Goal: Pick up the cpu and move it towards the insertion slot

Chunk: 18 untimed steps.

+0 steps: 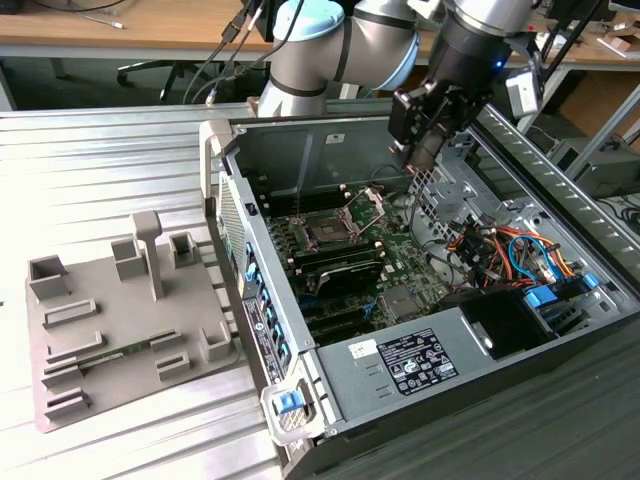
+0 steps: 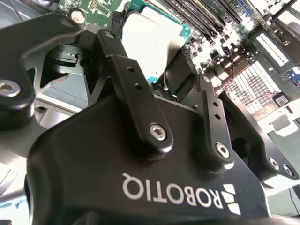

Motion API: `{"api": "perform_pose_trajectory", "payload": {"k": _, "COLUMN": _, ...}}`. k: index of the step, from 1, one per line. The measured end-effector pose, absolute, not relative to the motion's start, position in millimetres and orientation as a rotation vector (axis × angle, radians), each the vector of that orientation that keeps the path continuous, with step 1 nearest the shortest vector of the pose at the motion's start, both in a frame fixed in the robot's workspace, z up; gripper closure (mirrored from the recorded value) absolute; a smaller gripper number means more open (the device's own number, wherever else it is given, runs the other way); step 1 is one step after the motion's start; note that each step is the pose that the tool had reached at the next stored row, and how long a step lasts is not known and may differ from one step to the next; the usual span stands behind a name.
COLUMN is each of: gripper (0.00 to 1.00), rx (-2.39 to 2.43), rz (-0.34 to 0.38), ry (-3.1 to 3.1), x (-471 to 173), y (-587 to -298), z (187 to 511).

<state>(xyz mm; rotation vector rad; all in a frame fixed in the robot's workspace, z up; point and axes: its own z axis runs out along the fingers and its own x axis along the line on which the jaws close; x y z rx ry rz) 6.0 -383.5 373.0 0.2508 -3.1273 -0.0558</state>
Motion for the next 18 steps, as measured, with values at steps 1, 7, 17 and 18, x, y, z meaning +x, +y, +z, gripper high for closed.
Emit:
{"api": "perform_pose_trajectory", "payload": {"k": 1, "gripper": 0.45, "rx": 0.251, "rz": -0.056, "ry": -3.127, "x": 6.0, "y": -382.6, "z": 372.8}}
{"api": "perform_pose_trajectory", "payload": {"k": 7, "gripper": 0.45, "rx": 0.251, "rz": -0.056, "ry": -3.127, "x": 5.9, "y": -379.4, "z": 372.2}}
{"api": "perform_pose_trajectory", "payload": {"k": 17, "gripper": 0.45, "rx": 0.251, "rz": -0.056, "ry": -3.127, "x": 6.0, "y": -375.2, "z": 371.2}}
{"api": "perform_pose_trajectory", "payload": {"k": 18, "gripper": 0.45, "rx": 0.251, "rz": -0.056, "ry": -3.127, "x": 6.0, "y": -374.1, "z": 370.9}}
